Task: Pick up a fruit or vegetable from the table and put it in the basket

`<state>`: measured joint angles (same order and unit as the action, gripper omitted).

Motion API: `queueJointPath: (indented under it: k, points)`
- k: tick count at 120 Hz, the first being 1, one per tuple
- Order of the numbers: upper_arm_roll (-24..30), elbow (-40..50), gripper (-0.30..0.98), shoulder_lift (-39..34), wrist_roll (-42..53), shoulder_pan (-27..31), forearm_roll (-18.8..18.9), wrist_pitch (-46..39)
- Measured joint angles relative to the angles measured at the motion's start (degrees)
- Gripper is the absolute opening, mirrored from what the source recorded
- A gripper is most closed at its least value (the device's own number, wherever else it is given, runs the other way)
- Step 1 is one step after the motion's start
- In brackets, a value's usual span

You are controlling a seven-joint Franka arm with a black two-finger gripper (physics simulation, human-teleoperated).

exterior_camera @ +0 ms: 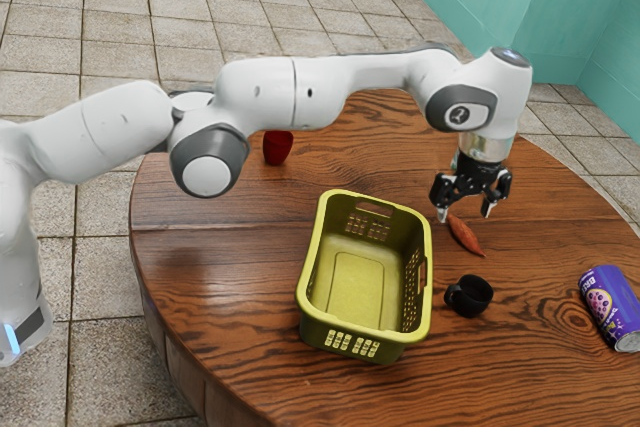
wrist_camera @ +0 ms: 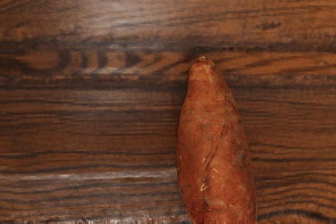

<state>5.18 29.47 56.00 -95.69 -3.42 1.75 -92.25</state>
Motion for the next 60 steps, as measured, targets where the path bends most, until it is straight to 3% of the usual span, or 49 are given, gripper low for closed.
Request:
queueJointPath:
  k: [60]
  points:
    - [-0.02, 0.18, 0.69, 1.36, -2.86, 1.2, 0.0, -1.8]
